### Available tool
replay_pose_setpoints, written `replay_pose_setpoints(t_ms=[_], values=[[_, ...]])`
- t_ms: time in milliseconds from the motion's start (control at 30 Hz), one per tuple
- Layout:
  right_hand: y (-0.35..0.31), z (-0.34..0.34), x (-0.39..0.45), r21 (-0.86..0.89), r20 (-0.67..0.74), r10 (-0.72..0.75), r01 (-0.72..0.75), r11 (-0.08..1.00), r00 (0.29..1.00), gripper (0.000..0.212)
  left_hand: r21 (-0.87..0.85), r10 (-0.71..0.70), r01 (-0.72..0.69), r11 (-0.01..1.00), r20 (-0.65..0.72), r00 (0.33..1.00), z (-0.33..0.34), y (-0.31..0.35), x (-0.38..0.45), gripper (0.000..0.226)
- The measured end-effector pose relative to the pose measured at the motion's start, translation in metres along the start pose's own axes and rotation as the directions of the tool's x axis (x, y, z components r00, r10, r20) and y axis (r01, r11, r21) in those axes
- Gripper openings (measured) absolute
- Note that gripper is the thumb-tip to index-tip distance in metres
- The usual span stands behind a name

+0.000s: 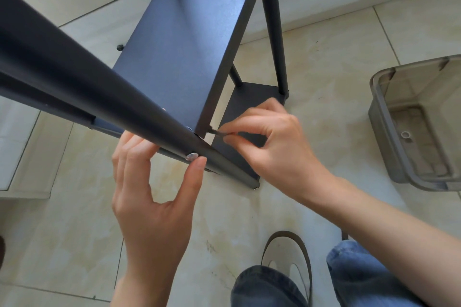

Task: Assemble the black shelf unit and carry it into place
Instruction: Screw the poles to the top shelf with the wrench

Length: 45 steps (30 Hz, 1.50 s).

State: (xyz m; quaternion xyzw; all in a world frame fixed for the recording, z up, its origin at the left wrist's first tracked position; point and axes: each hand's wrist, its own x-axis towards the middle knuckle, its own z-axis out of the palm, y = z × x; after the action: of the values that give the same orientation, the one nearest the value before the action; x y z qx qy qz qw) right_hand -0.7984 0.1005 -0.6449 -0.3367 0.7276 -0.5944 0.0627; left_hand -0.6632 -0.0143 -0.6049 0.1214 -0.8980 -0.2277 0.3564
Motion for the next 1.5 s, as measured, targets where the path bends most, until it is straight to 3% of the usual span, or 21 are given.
replay_pose_setpoints(t_ms=[200, 467, 833, 967, 1067, 1167, 1300, 1400, 1500], values=[[-0.006, -0.023, 0.007, -0.137, -0.069, -0.144, 0.134, 0.981, 0.987, 0.012, -0.035, -0.024, 0.023, 0.999, -0.017, 1.000, 0.001, 0.002, 0.000, 0.028], [-0.009, -0.029, 0.008, -0.239, -0.049, -0.219, 0.201, 0.950, 0.974, 0.011, -0.024, -0.034, 0.033, 0.999, -0.017, 0.999, 0.003, 0.000, -0.001, 0.026], [-0.012, -0.013, 0.001, -0.148, -0.062, -0.162, 0.152, 0.977, 0.985, 0.011, -0.036, -0.026, 0.026, 0.999, -0.016, 1.000, 0.003, 0.000, 0.000, 0.027], [-0.012, -0.007, 0.003, -0.073, -0.064, -0.113, 0.109, 0.991, 0.991, 0.011, -0.029, -0.047, 0.046, 0.998, -0.011, 0.999, 0.003, 0.000, -0.002, 0.027], [-0.010, 0.001, 0.000, 0.093, -0.061, -0.004, 0.010, 0.996, 0.998, 0.011, -0.027, -0.056, 0.055, 0.998, -0.013, 0.998, 0.003, 0.000, -0.002, 0.028], [-0.008, 0.010, -0.004, 0.306, -0.056, 0.118, -0.095, 0.947, 0.991, 0.012, -0.039, -0.047, 0.046, 0.998, -0.009, 0.999, 0.004, 0.000, -0.002, 0.027], [-0.007, 0.023, -0.004, 0.462, -0.070, 0.204, -0.150, 0.874, 0.976, 0.015, -0.055, -0.044, 0.043, 0.998, -0.011, 0.999, 0.003, 0.001, -0.002, 0.026], [-0.006, 0.030, -0.003, 0.564, 0.021, 0.293, -0.254, 0.786, 0.956, 0.017, -0.055, -0.047, 0.046, 0.997, -0.012, 0.999, 0.004, 0.001, -0.002, 0.027], [-0.010, 0.031, 0.003, 0.588, 0.111, 0.262, -0.275, 0.760, 0.959, 0.021, -0.072, -0.041, 0.039, 0.997, -0.021, 0.999, 0.004, 0.001, -0.001, 0.028]])
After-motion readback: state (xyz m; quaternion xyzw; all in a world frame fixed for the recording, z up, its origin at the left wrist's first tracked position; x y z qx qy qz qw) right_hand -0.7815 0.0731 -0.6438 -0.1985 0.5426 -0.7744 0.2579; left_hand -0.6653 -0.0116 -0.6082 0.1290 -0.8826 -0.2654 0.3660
